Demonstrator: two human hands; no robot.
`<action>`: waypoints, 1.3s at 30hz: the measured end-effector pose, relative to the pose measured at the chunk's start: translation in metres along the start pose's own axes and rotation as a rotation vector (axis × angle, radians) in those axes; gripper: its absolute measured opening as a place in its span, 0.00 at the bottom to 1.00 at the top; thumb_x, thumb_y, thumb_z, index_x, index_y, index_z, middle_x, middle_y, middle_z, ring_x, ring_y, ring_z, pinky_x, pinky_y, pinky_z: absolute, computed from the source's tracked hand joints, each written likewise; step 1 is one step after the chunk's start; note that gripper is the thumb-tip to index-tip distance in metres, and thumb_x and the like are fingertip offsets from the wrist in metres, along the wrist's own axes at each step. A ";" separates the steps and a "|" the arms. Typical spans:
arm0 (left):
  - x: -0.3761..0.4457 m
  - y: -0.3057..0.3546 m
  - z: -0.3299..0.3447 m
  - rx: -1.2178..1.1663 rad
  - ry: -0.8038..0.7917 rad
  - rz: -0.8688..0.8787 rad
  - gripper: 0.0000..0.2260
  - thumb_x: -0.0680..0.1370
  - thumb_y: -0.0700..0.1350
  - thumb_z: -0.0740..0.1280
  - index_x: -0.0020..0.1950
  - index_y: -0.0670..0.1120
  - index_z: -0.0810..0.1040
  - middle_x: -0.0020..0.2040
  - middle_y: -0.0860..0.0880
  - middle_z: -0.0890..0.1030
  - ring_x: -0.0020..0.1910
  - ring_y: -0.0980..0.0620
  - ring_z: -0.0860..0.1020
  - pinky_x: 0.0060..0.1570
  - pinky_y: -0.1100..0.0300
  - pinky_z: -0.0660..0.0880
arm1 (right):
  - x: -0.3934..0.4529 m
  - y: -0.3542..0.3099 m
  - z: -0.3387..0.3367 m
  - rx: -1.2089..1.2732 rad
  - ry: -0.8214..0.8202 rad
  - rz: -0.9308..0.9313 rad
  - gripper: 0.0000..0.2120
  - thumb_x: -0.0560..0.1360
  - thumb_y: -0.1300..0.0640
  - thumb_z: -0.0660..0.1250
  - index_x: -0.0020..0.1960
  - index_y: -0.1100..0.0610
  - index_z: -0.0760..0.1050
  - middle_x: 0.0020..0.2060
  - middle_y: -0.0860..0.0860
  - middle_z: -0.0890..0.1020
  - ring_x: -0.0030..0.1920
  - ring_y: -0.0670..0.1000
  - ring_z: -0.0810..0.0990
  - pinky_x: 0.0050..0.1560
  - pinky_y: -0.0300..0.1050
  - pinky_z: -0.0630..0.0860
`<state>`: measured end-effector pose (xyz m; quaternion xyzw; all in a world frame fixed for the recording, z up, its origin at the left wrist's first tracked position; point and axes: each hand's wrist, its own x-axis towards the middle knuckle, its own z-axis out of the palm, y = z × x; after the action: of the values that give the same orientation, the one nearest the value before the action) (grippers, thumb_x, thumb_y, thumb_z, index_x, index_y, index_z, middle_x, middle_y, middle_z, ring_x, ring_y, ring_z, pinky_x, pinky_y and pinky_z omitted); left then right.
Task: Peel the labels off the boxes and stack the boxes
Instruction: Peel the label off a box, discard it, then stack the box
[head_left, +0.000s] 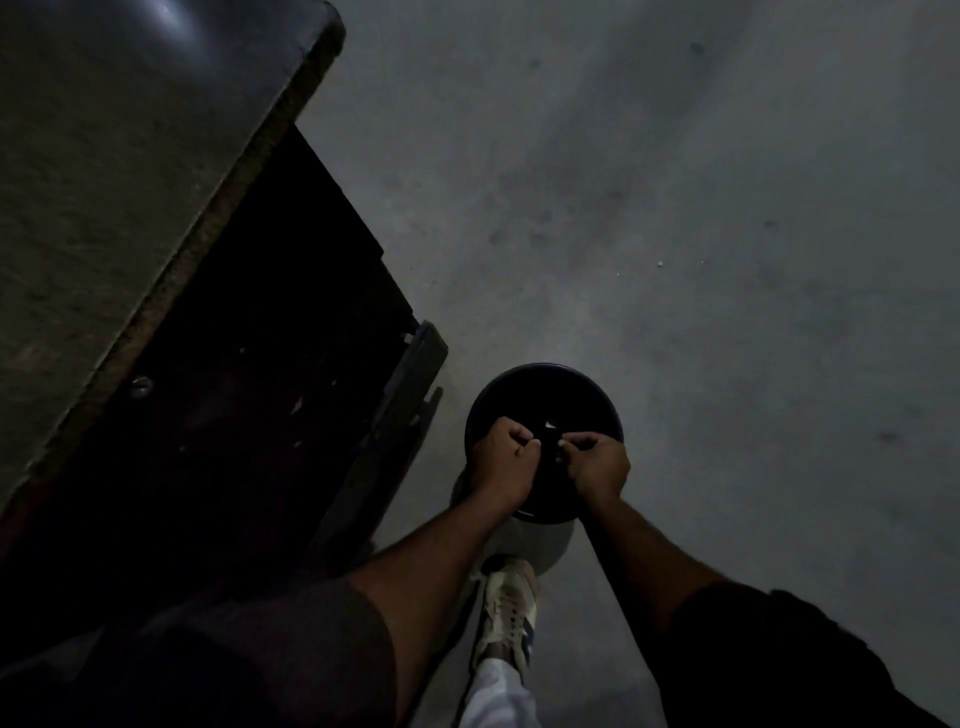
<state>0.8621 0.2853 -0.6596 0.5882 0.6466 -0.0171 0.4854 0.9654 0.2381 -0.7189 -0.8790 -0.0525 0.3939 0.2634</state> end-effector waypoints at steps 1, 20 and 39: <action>0.000 0.000 -0.002 -0.006 0.006 0.002 0.06 0.77 0.47 0.66 0.52 0.47 0.76 0.41 0.52 0.77 0.43 0.51 0.77 0.41 0.60 0.68 | -0.001 -0.001 0.000 0.006 0.004 0.000 0.02 0.72 0.59 0.72 0.45 0.55 0.83 0.41 0.53 0.86 0.43 0.52 0.84 0.49 0.41 0.77; -0.186 0.117 -0.233 -0.547 0.483 0.305 0.09 0.81 0.49 0.63 0.56 0.46 0.74 0.46 0.56 0.78 0.43 0.67 0.77 0.44 0.70 0.75 | -0.303 -0.222 -0.095 0.266 -0.164 -0.751 0.03 0.77 0.55 0.67 0.49 0.53 0.78 0.40 0.43 0.82 0.41 0.38 0.79 0.40 0.27 0.71; -0.432 -0.182 -0.526 -0.554 1.253 0.102 0.14 0.78 0.47 0.67 0.62 0.45 0.74 0.56 0.48 0.78 0.52 0.51 0.78 0.52 0.57 0.75 | -0.682 -0.247 0.098 -0.250 -0.648 -1.290 0.14 0.73 0.43 0.69 0.54 0.48 0.78 0.51 0.48 0.79 0.53 0.48 0.77 0.52 0.49 0.76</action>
<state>0.3305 0.2199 -0.2019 0.3711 0.7573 0.5154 0.1524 0.4564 0.2866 -0.1946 -0.5362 -0.6795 0.3918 0.3119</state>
